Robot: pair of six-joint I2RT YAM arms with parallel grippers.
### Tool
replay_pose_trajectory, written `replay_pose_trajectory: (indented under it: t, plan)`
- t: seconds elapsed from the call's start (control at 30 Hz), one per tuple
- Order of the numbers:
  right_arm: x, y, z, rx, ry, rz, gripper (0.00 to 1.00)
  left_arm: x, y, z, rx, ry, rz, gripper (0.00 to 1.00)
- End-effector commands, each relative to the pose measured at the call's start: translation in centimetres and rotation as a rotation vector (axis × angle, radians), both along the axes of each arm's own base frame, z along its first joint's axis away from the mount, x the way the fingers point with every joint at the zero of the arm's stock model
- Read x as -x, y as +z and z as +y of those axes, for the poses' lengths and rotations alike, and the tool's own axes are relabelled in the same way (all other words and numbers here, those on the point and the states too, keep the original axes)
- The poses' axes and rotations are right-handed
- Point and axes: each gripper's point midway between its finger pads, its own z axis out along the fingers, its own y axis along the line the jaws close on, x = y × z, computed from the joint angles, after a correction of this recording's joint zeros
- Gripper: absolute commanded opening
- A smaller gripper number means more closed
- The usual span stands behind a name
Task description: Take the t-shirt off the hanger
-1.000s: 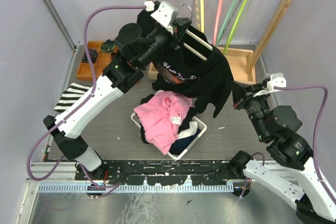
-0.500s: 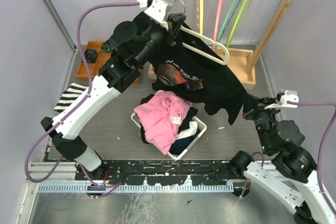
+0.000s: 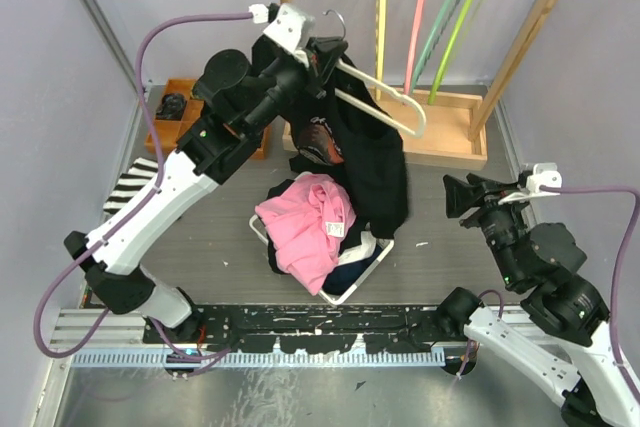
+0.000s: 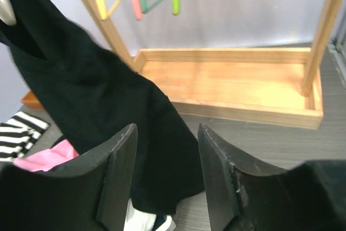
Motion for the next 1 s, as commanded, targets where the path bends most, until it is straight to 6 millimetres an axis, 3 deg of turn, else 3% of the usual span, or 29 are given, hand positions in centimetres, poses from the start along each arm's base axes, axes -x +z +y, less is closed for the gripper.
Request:
replay_pose_trajectory:
  t: [0.0, 0.23, 0.5, 0.67, 0.97]
  plan:
    - [1.9, 5.2, 1.5, -0.042, 0.16, -0.15, 0.56, 2.4, 1.1, 1.3, 0.07, -0.064, -0.018, 0.0]
    - [3.0, 8.1, 3.9, -0.029, 0.306, -0.217, 0.56, 2.6, -2.3, 0.6, 0.038, -0.087, 0.067, 0.0]
    - [2.6, 11.1, 6.8, 0.0, 0.419, -0.274, 0.59, 2.8, -4.3, -1.4, -0.048, -0.108, 0.095, 0.0]
    - [1.6, 11.7, 7.9, 0.02, 0.429, -0.273, 0.59, 3.0, -5.0, -2.1, -0.067, -0.126, 0.106, 0.0]
    - [-0.3, 10.7, 9.0, 0.049, 0.41, -0.223, 0.59, 3.3, -4.7, -2.7, -0.071, -0.142, 0.105, 0.0]
